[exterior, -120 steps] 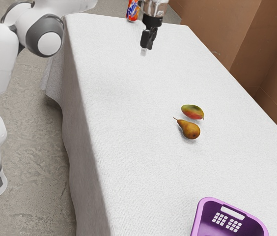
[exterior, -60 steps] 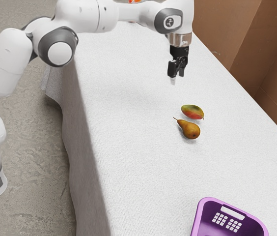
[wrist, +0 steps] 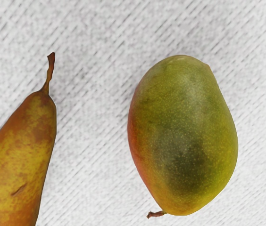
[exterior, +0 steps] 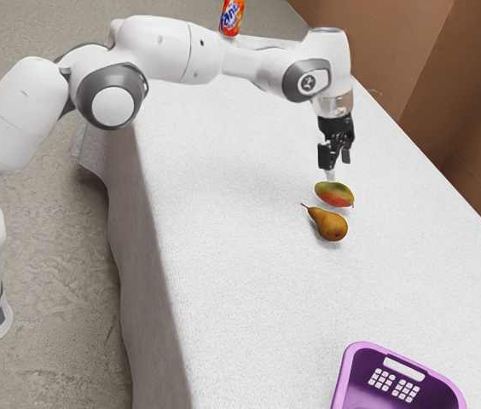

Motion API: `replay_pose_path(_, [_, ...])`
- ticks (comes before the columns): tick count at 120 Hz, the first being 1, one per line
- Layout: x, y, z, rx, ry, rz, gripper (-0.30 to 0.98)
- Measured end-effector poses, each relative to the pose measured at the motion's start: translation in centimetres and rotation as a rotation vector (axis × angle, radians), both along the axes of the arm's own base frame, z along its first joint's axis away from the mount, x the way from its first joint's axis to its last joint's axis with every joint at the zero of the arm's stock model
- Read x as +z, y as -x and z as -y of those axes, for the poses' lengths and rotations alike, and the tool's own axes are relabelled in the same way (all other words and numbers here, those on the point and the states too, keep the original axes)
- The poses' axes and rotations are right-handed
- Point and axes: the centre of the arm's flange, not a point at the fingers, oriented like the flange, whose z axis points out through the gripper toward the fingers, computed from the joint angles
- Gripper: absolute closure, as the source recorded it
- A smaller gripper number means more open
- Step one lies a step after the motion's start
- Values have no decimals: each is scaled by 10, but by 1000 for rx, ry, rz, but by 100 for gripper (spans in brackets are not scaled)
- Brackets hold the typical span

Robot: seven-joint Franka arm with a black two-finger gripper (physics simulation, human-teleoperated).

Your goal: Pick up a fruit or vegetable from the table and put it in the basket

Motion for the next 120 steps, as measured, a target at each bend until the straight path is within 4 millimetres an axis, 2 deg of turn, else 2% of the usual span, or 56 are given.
replay_pose_path(27, [-2,4,-23,37,26,11,0])
replay_pose_path(64, [-30,-2,-15,11,37,-16,0])
replay_pose_path(97, [-34,1,-39,25,47,-11,0])
replay_pose_path(120, [-52,-5,-35,3,58,-21,0])
